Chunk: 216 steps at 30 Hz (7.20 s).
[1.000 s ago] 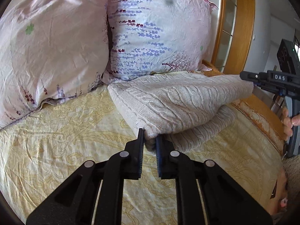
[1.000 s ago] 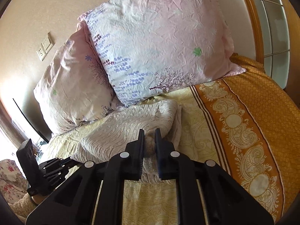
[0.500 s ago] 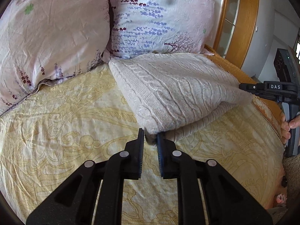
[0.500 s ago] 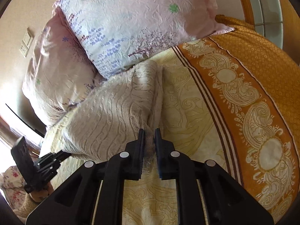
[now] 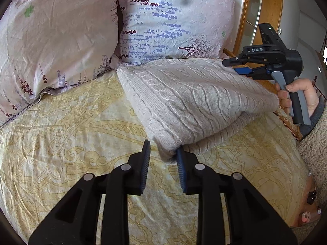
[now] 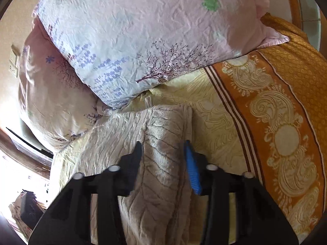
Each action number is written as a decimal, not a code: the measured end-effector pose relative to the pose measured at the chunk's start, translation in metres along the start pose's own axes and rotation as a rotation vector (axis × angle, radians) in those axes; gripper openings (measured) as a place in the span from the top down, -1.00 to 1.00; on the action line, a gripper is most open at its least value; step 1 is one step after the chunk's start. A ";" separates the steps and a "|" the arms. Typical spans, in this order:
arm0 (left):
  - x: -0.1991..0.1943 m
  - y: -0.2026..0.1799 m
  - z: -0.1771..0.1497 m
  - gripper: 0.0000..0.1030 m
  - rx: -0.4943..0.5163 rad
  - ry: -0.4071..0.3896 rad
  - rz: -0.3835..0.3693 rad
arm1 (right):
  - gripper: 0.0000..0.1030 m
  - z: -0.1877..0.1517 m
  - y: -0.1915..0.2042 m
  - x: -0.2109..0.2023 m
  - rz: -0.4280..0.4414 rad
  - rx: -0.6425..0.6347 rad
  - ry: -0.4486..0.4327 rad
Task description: Fold small clothes
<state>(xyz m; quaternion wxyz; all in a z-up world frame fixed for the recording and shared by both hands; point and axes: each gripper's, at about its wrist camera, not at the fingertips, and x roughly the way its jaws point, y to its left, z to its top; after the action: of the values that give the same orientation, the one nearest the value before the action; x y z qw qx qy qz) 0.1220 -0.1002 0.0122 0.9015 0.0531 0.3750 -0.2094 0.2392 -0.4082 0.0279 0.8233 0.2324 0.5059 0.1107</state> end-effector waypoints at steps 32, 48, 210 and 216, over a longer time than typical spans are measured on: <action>-0.030 0.039 0.021 -0.57 -0.223 -0.113 -0.199 | 0.01 -0.020 0.047 -0.046 -0.053 -0.197 -0.092; 0.071 0.054 0.072 -0.57 -0.453 0.108 -0.281 | -0.41 -0.028 0.004 -0.042 0.063 0.002 -0.068; -0.050 0.105 -0.071 -0.97 -0.272 0.134 0.364 | -0.97 -0.206 0.197 0.029 -0.335 -0.404 0.038; -0.050 0.105 -0.071 -0.97 -0.271 0.135 0.364 | -0.97 -0.205 0.197 0.030 -0.347 -0.389 0.036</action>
<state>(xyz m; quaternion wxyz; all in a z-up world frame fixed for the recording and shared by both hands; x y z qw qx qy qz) 0.0880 0.0301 -0.0106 0.8962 0.0119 0.4433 0.0129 0.0820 -0.1698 0.0240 0.8500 -0.0224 0.5221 0.0671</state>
